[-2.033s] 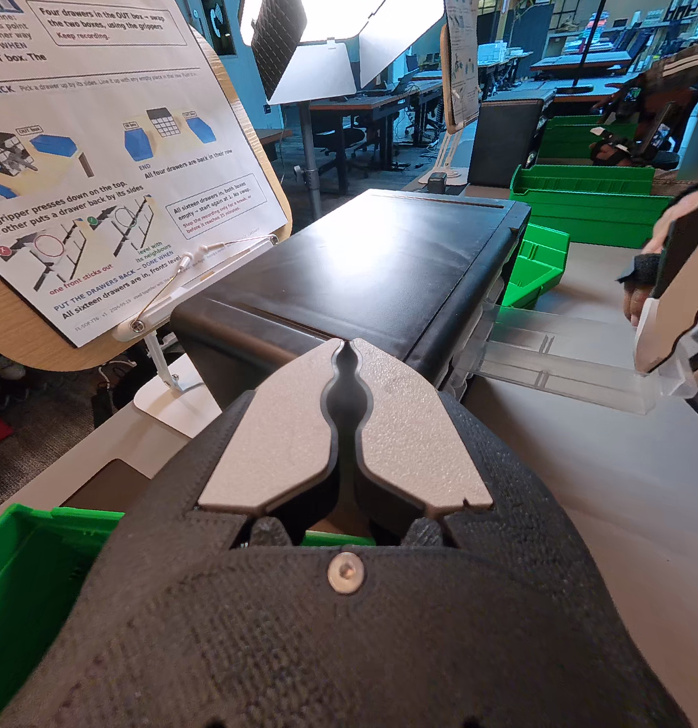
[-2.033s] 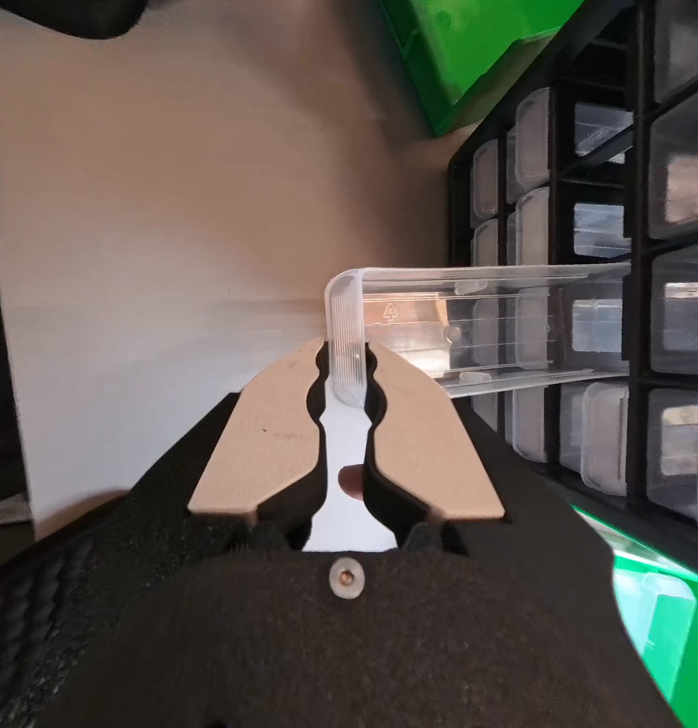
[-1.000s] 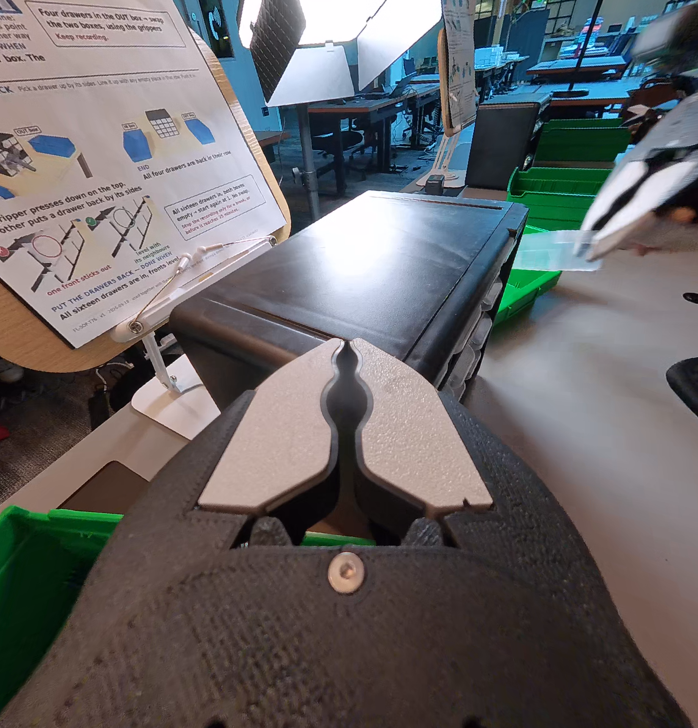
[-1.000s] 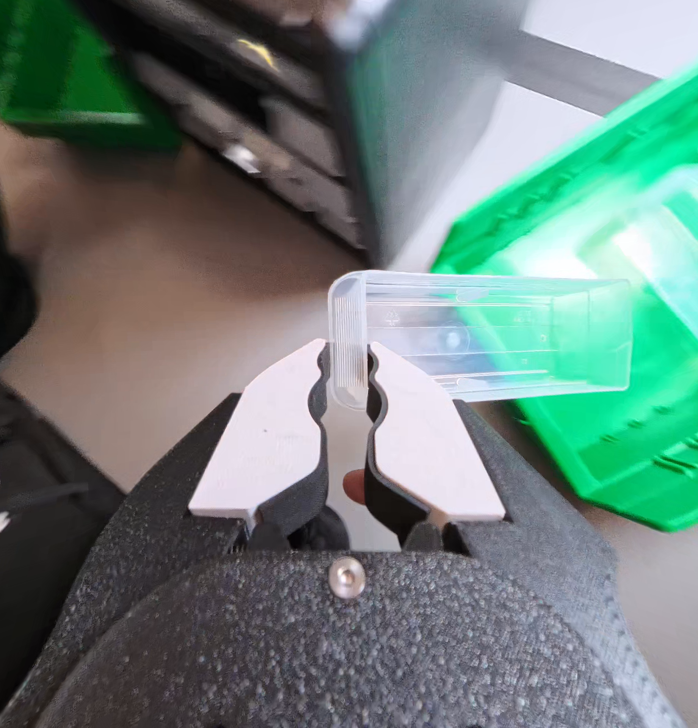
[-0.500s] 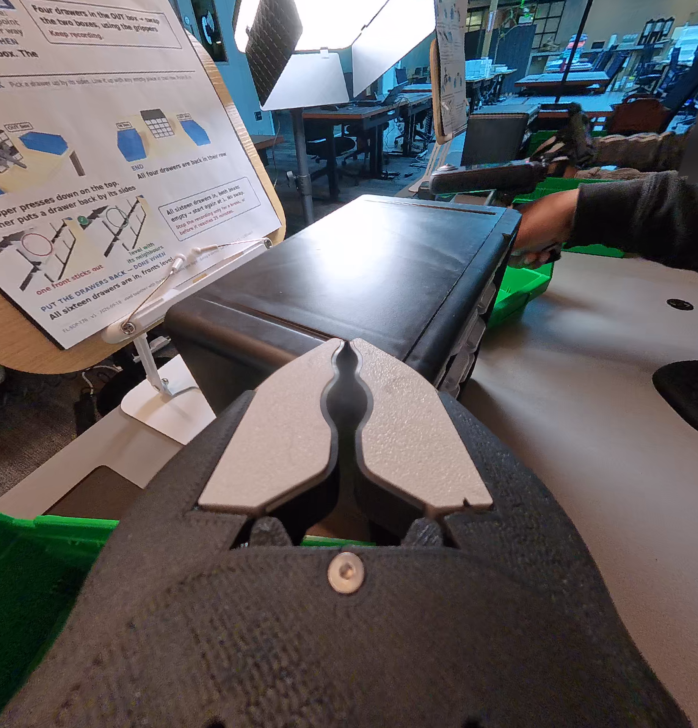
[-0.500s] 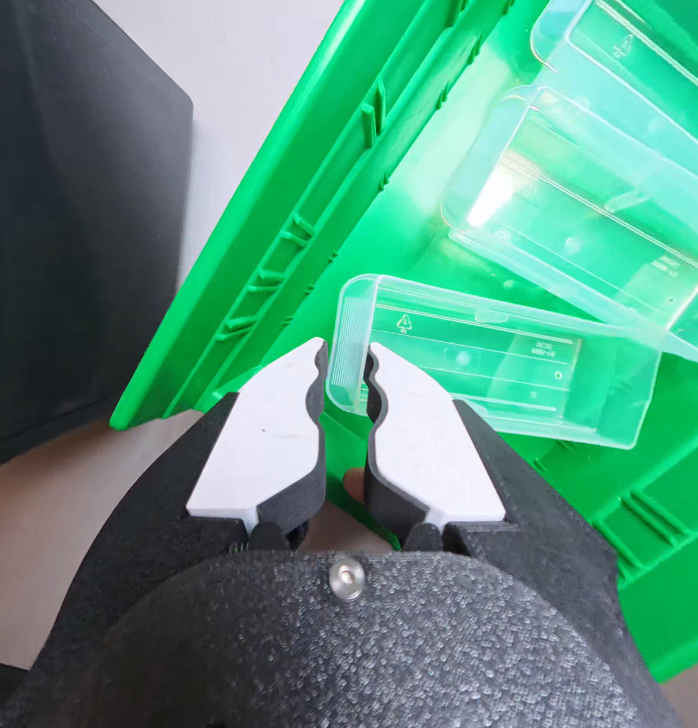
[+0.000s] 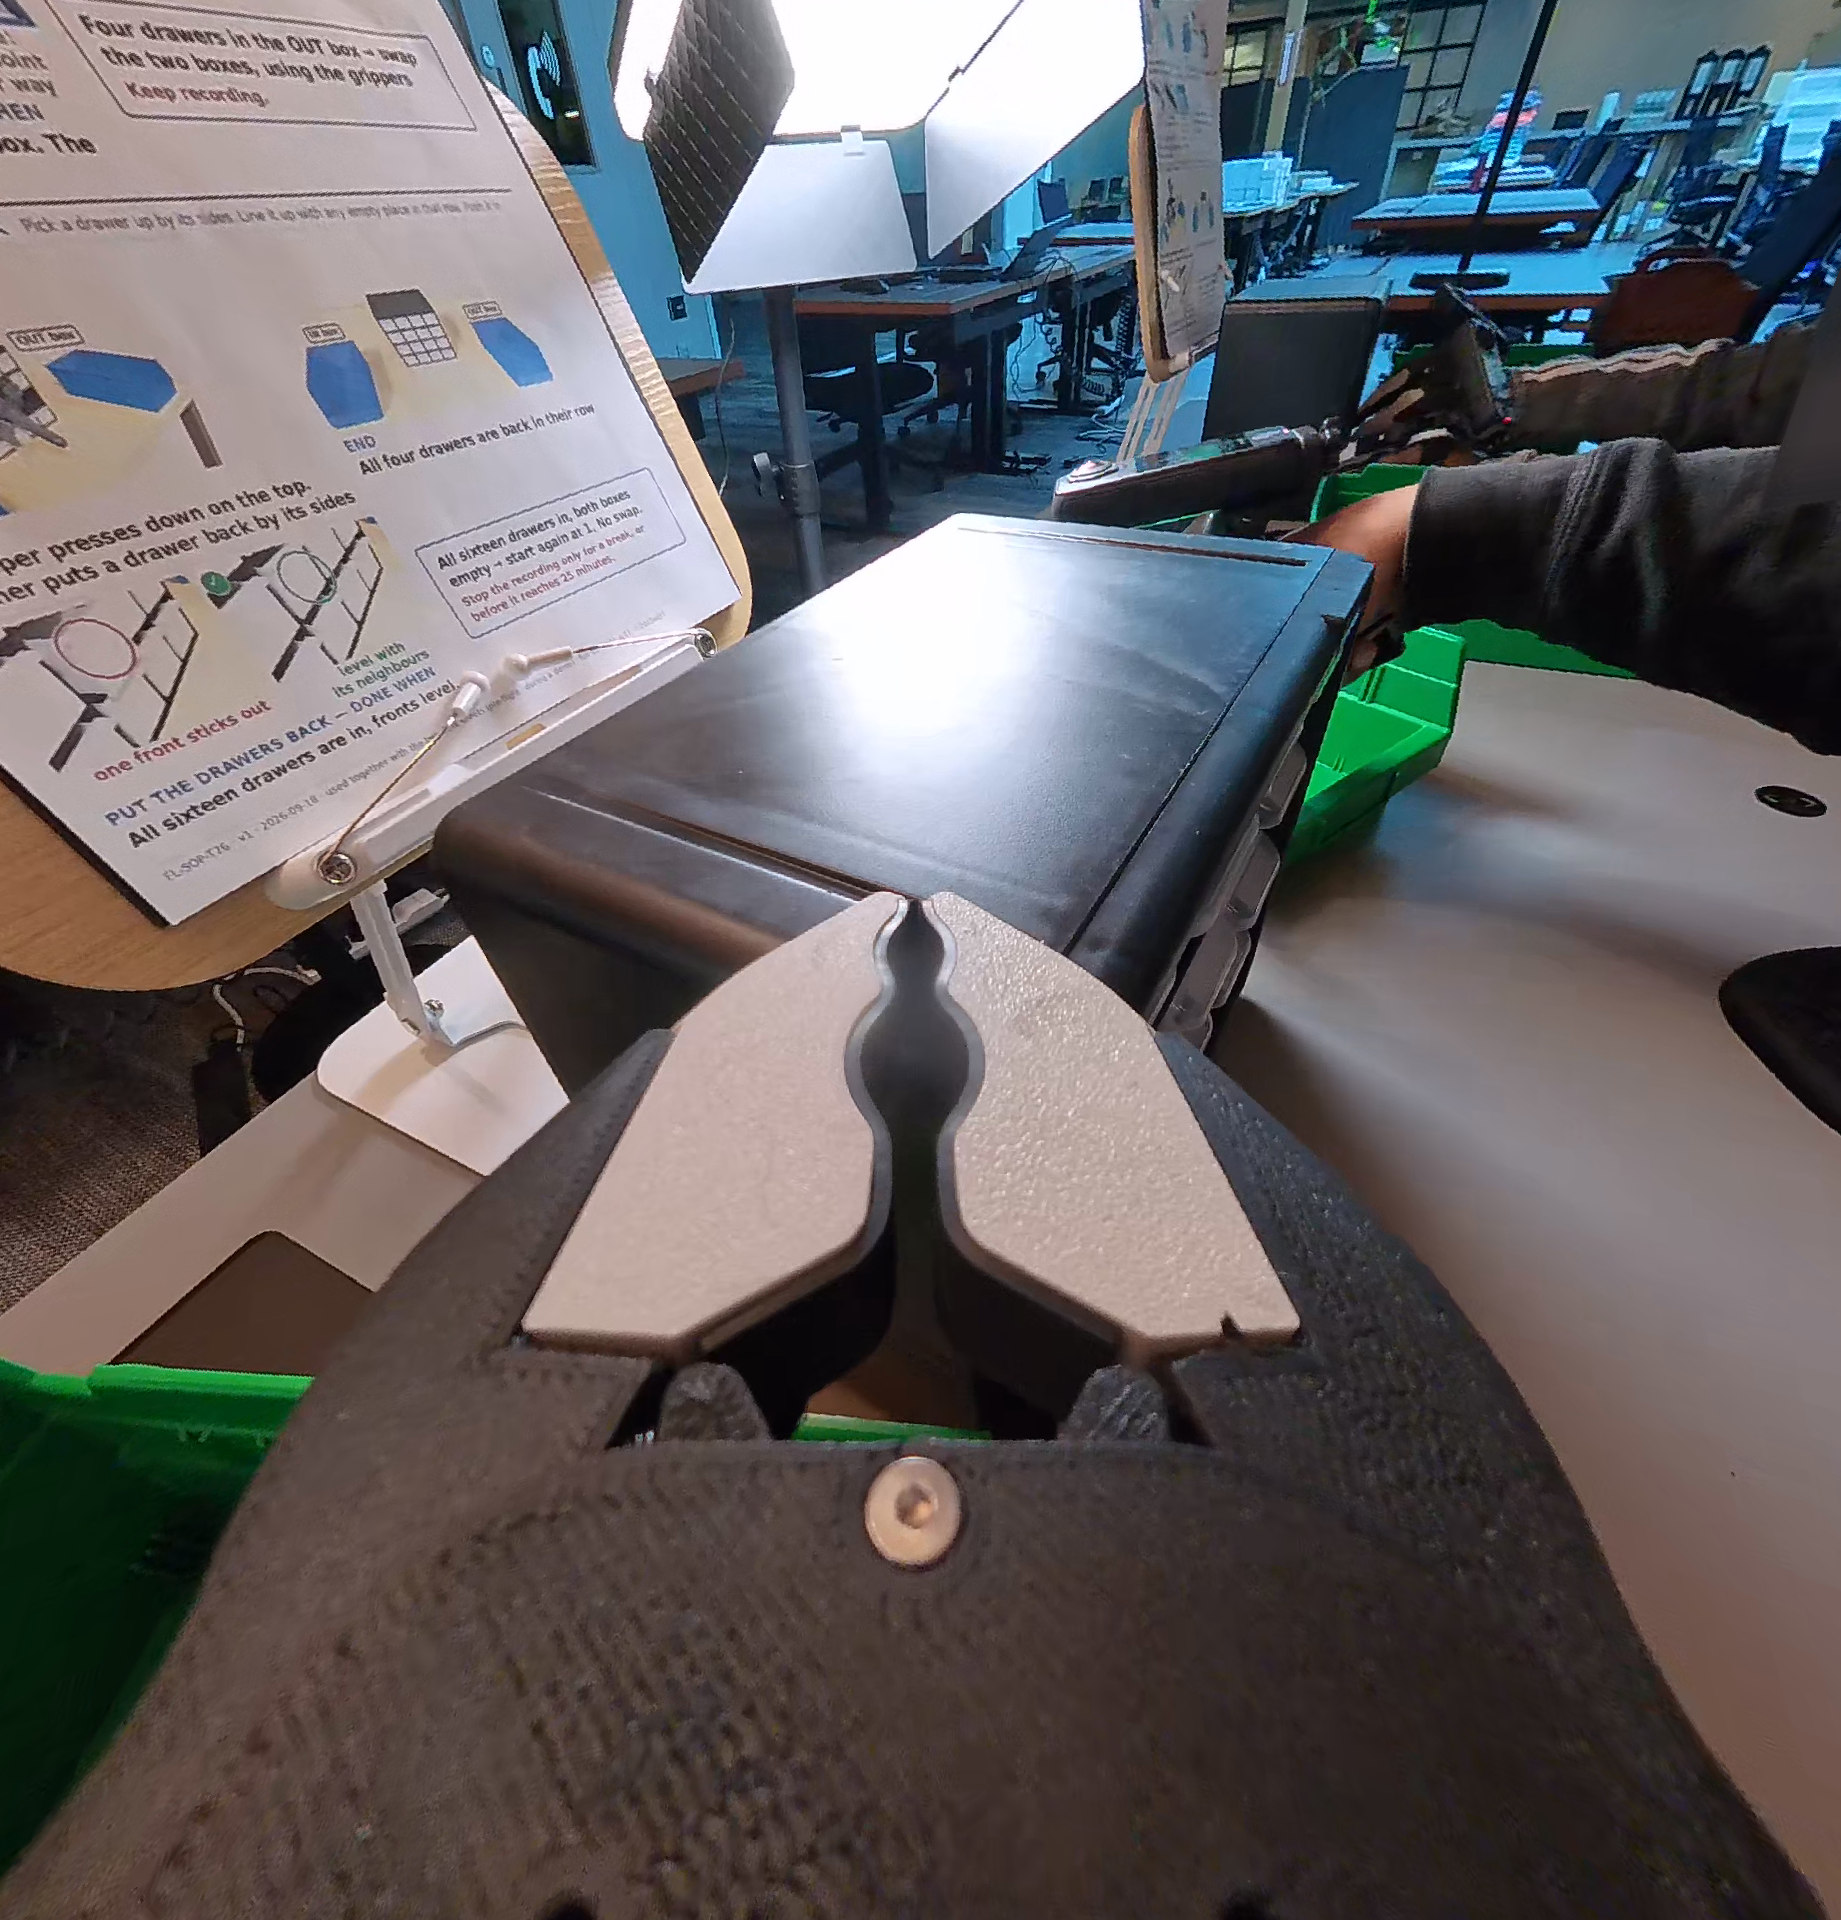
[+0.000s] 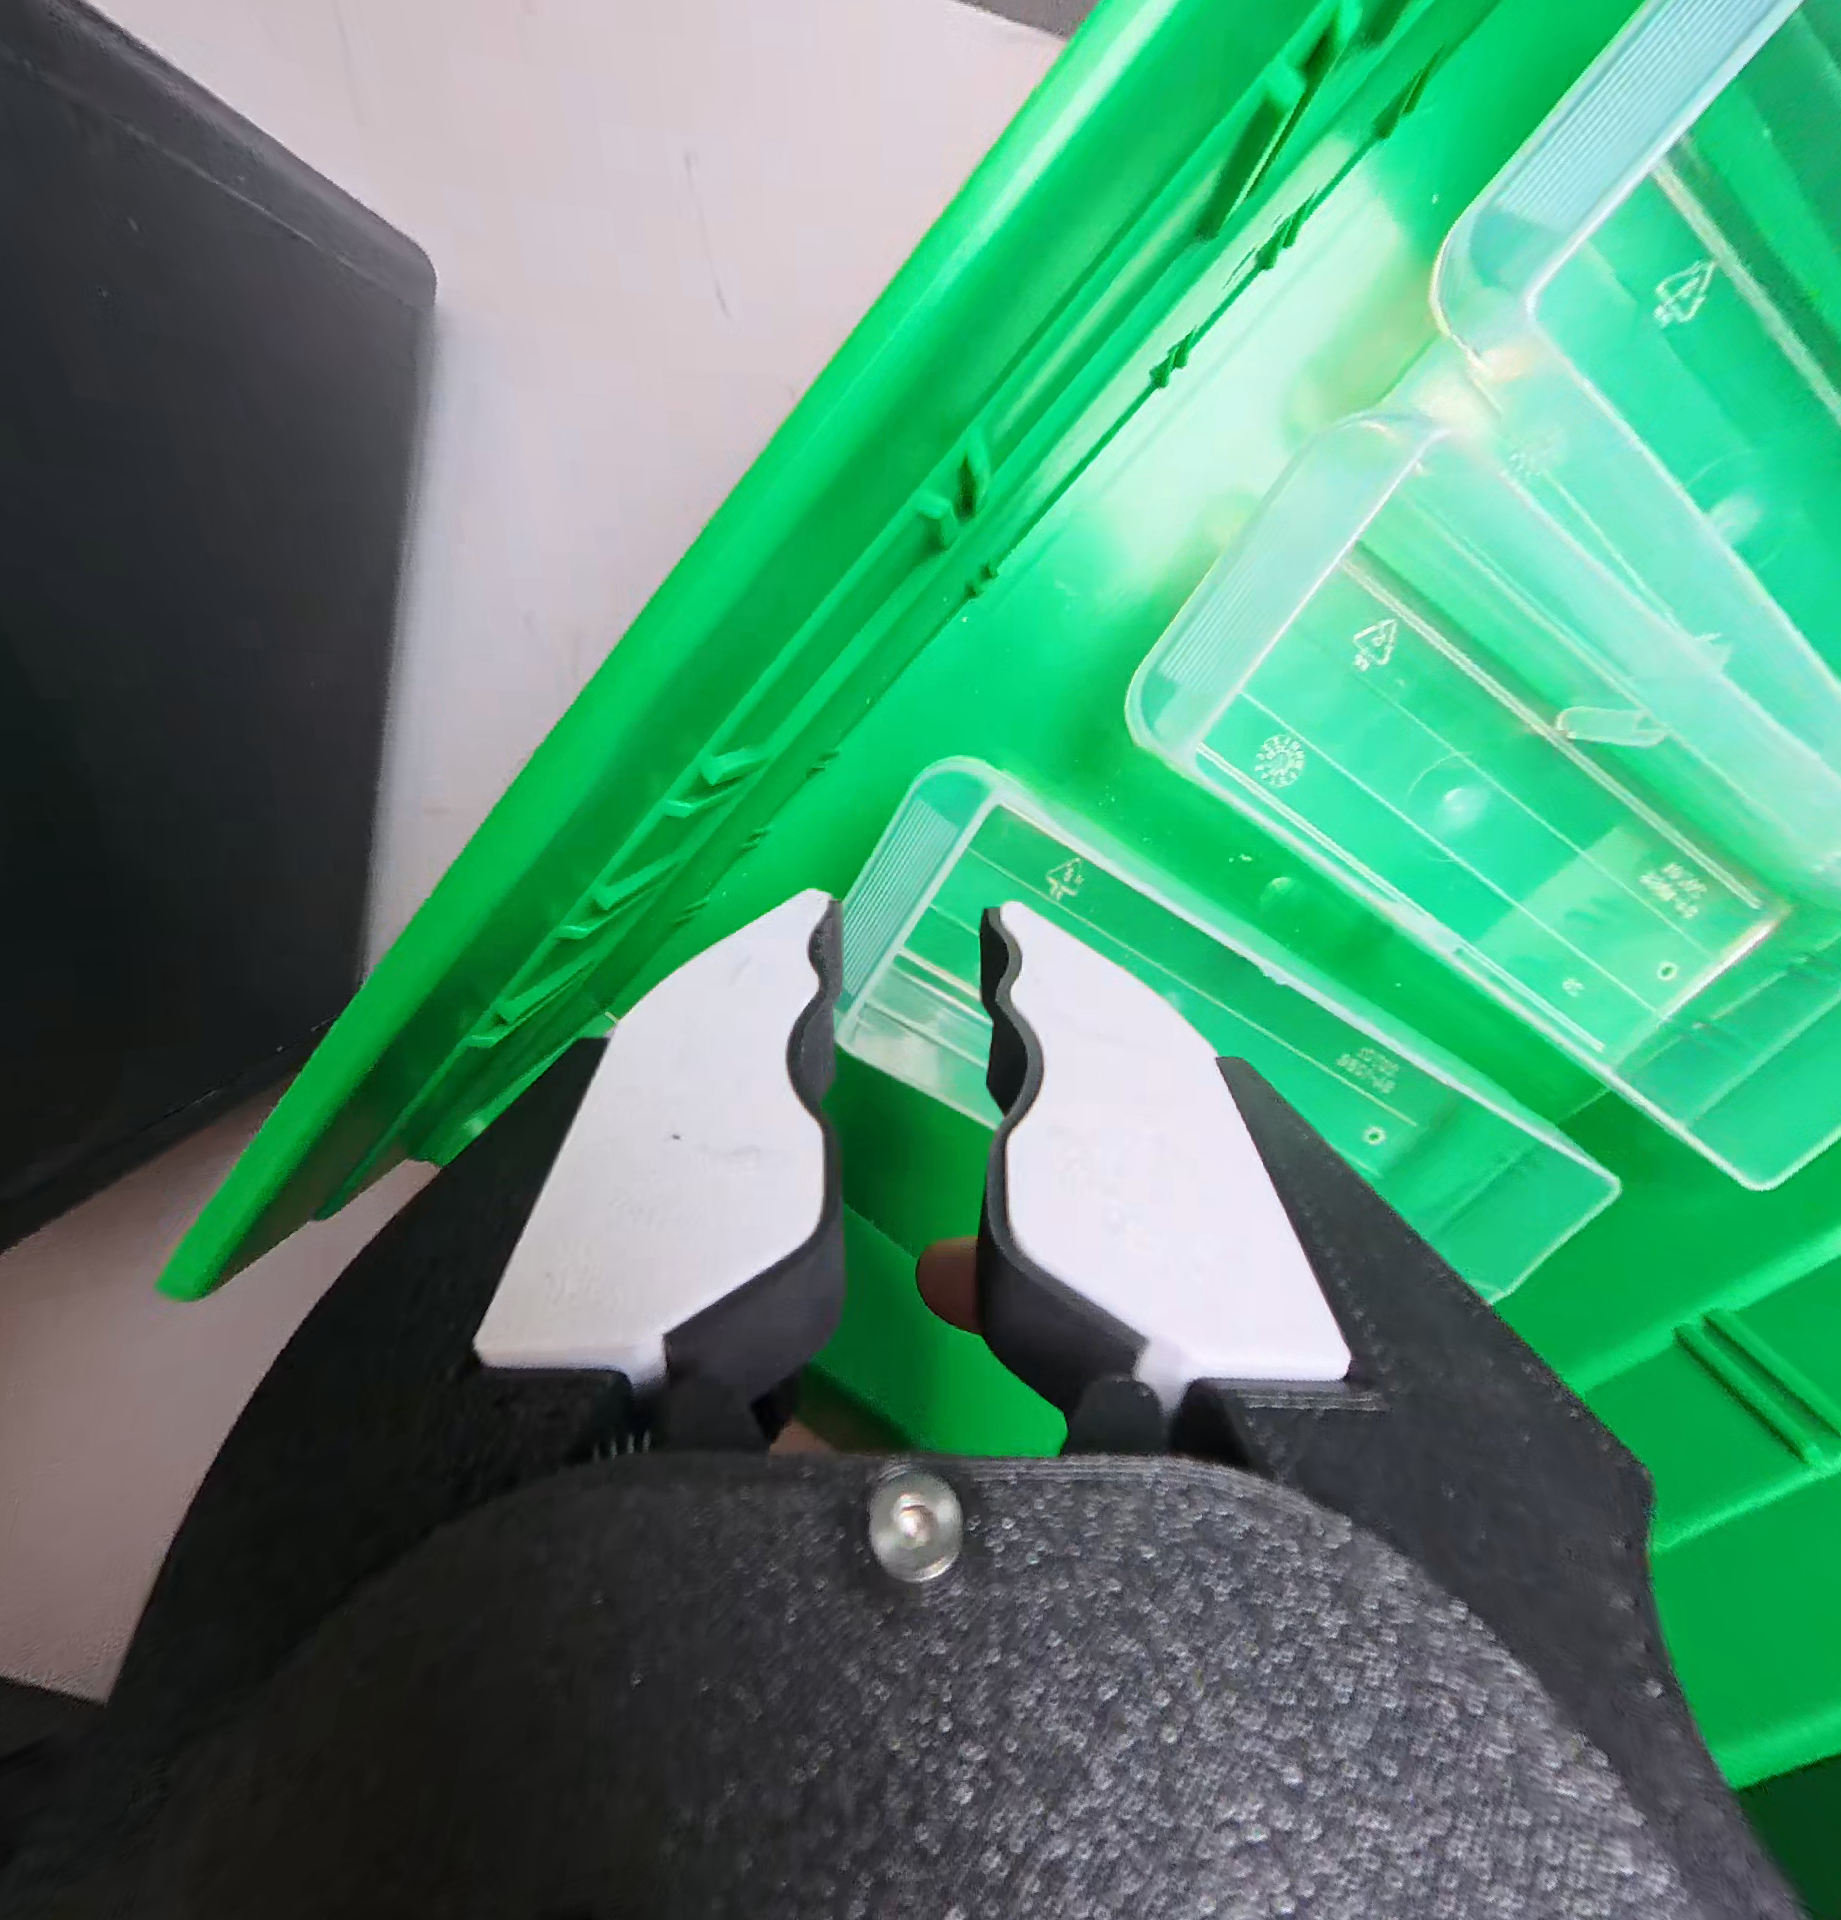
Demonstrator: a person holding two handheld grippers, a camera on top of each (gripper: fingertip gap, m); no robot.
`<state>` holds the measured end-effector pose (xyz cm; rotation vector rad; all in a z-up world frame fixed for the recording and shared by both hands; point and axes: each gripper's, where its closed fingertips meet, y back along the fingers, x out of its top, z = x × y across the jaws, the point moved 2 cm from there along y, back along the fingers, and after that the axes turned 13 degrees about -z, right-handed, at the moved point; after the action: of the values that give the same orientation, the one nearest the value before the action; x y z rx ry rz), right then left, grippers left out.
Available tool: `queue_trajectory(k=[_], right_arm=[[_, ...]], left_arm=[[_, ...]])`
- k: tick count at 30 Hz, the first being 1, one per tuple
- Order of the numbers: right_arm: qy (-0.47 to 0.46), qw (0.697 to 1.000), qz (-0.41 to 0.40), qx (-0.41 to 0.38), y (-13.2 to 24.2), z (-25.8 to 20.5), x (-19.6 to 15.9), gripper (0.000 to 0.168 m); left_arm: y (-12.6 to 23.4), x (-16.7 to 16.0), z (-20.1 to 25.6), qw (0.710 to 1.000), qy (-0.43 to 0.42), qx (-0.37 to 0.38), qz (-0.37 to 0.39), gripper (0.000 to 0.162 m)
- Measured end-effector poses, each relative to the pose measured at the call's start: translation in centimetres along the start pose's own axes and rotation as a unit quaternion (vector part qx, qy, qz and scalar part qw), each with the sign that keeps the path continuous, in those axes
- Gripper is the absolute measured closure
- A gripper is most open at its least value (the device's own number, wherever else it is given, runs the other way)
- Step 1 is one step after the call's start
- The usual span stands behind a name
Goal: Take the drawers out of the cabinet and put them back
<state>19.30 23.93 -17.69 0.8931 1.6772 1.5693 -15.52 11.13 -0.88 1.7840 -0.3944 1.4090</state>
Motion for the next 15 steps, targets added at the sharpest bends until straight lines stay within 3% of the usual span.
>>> queue_trajectory(k=[15], right_arm=[[0.043, 0.982, 0.119, -0.143, 0.8, 3.0, 2.2, 0.154]], left_arm=[[0.0, 0.0, 0.0, 1.000, 0.000, -0.003, 0.003, 0.162]])
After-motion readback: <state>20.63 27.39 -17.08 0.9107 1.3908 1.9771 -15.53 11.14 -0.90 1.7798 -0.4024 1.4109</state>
